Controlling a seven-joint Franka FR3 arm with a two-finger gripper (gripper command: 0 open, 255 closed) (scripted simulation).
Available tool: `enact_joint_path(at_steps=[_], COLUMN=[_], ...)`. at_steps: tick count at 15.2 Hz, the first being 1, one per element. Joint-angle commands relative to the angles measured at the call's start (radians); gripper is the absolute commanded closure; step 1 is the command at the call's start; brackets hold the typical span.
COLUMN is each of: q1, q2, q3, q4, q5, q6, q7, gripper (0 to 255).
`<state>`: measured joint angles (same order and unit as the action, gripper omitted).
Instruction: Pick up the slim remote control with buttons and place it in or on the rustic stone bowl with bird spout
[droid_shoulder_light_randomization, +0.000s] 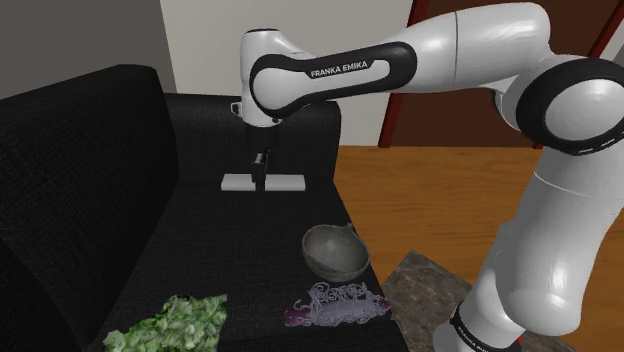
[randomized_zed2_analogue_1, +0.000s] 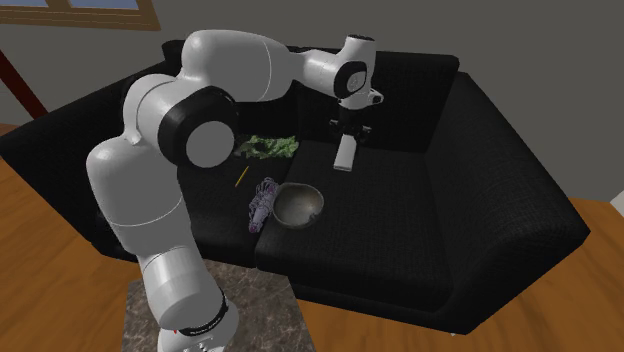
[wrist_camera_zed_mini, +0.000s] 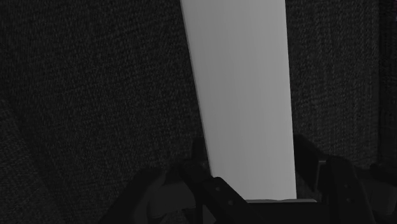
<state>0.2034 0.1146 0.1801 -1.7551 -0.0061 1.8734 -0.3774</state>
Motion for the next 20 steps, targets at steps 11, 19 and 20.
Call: enact_joint_path(at_steps=[11,19,20], q1=[0.009,0.033,0.034], q2=[-0.497,-0.712,-0.71], q3=[-0.012,-0.019,-0.018], q4=[-0.533,-0.745,-0.757], q5=[0.088,0.118,0.119], q6=[0.042,0.039,0.054], q7=[-0.042,-0.05,-0.051], gripper=[255,255,255])
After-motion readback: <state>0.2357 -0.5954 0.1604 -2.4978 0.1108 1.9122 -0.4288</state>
